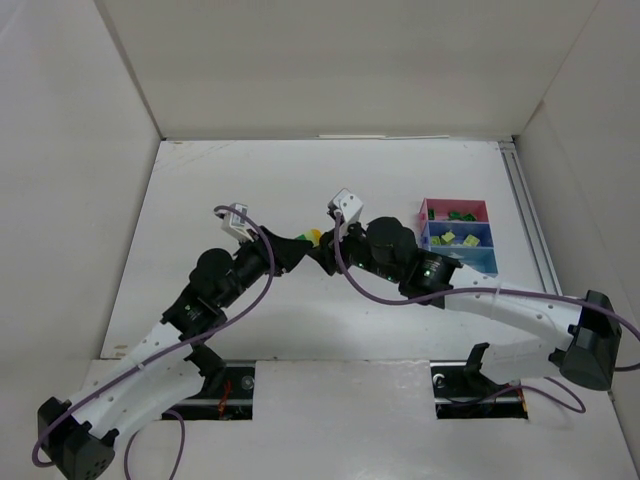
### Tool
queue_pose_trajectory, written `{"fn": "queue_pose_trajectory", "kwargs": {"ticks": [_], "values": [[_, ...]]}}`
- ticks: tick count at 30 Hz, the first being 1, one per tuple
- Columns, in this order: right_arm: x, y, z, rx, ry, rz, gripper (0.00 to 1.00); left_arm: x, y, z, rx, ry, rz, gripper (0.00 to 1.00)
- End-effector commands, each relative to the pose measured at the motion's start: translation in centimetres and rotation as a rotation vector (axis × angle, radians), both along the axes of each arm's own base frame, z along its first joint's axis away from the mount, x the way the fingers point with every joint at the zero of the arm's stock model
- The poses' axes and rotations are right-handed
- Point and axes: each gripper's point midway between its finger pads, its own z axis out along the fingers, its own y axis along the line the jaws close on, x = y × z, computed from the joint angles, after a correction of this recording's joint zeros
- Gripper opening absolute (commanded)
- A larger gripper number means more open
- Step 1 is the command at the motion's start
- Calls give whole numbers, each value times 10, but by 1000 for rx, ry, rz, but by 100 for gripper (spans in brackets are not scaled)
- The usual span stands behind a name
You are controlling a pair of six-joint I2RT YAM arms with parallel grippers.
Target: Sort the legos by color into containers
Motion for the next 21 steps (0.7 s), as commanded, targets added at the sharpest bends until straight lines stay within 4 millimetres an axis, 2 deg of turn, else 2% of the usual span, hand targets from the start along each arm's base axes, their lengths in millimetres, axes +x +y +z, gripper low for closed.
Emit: {"fn": "queue_pose_trajectory", "kwargs": {"ticks": [1, 3, 6, 9, 12, 15, 18, 21], "values": [[-10, 20, 36, 93, -56, 96, 49, -5, -6, 21, -74, -60, -33, 18], [-11, 17, 36, 89, -65, 98, 55, -4, -3, 24, -89, -61, -19, 8], [-14, 15, 35, 86, -73, 109, 63, -5, 3, 33, -108, -83, 4, 1], [-12, 10, 29, 58, -71, 88, 72, -6, 8, 40, -133, -93, 24, 0], [-10, 4, 25, 27, -79, 73, 72, -9, 11, 46, -148, -110, 24, 0], [-7, -5, 20, -23, -86, 46, 72, -8, 12, 43, -133, -93, 33, 0], [-7, -6, 26, -20, -98, 48, 62, -5, 9, 39, -109, -83, 34, 0], [-7, -9, 30, -14, -104, 38, 59, -3, 8, 34, -97, -69, 35, 0]]}}
